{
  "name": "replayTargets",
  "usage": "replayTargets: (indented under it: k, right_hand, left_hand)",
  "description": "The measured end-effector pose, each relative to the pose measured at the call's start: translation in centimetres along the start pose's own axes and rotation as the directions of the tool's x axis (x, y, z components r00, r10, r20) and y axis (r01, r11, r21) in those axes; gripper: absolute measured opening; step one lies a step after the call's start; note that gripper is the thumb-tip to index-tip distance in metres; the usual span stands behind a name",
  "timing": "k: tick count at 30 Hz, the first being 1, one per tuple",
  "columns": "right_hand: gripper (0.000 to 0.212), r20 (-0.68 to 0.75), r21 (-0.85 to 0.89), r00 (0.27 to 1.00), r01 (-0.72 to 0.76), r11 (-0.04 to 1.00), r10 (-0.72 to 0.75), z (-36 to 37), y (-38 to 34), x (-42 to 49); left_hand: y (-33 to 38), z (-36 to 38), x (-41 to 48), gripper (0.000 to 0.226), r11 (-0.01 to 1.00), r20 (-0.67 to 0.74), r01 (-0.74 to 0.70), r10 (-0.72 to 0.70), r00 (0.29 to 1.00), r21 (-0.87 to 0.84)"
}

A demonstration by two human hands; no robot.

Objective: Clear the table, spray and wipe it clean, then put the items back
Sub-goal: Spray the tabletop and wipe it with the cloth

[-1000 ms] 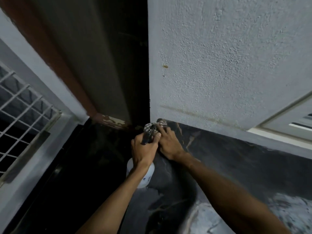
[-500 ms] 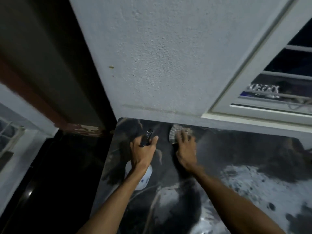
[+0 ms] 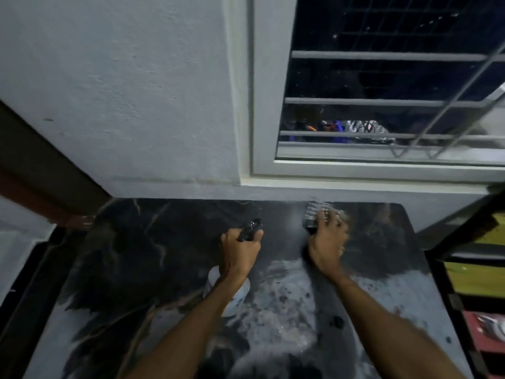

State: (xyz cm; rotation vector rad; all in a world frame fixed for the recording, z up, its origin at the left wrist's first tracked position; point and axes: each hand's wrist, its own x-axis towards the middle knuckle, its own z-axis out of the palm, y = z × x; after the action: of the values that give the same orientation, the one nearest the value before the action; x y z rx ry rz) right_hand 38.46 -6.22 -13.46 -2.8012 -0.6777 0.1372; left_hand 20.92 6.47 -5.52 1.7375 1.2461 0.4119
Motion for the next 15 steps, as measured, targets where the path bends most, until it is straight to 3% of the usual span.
replayTargets:
  k: [3,4,5,7,9,11,13,14,15]
  right_hand:
    - [0.078,0.132,0.032,0.906,0.402,0.915,-0.403,0.2,0.1,0.6]
    - [0.078,0.119,0.033,0.898,0.423,0.905,-0.424,-0.3,2.0,1.9]
    - [0.076,0.103,0.021,0.932,0.347,0.938,-0.347,-1.1,4.5,3.1]
    - [0.070,0.026,0.040,0.999,0.045,0.998,-0.046,-3.0,9.0,4.6]
    - [0.067,-0.002,0.096,0.998,-0.064,0.993,0.064,-3.7,9.5,3.6]
    - [0.070,0.020,0.149,0.986,0.163,0.975,-0.168,-2.6,7.4,0.6]
    - [0.075,0.109,0.153,0.853,0.493,0.857,-0.510,-0.8,6.4,-1.5]
    - [0.074,0.116,0.141,0.801,0.573,0.808,-0.588,-0.8,7.0,-0.5]
    - [0.072,0.080,0.152,0.822,0.549,0.822,-0.564,-1.4,8.4,1.6]
  left_hand:
    - [1.4,2.2,-1.1,0.058,0.998,0.000,-0.042,0.043,0.999,0.046]
    - [1.9,3.0,-1.4,0.059,0.998,0.006,-0.043,0.043,0.999,0.053]
    - [2.4,4.0,-1.8,0.059,0.997,0.011,-0.049,0.048,0.999,0.058]
    - [3.2,5.5,-2.7,0.058,0.999,-0.002,-0.024,0.024,1.000,0.045]
    - [4.3,7.0,-3.2,0.057,0.999,-0.009,-0.006,0.006,1.000,0.040]
    - [5.0,8.9,-3.5,0.056,0.998,0.010,-0.047,0.047,0.999,0.046]
    - [6.0,10.4,-3.7,0.050,0.996,0.030,-0.080,0.079,0.996,0.034]
    - [6.4,10.8,-3.8,0.046,0.996,0.026,-0.088,0.087,0.996,0.020]
    - [6.6,11.3,-3.6,0.046,0.995,0.022,-0.099,0.098,0.995,0.011]
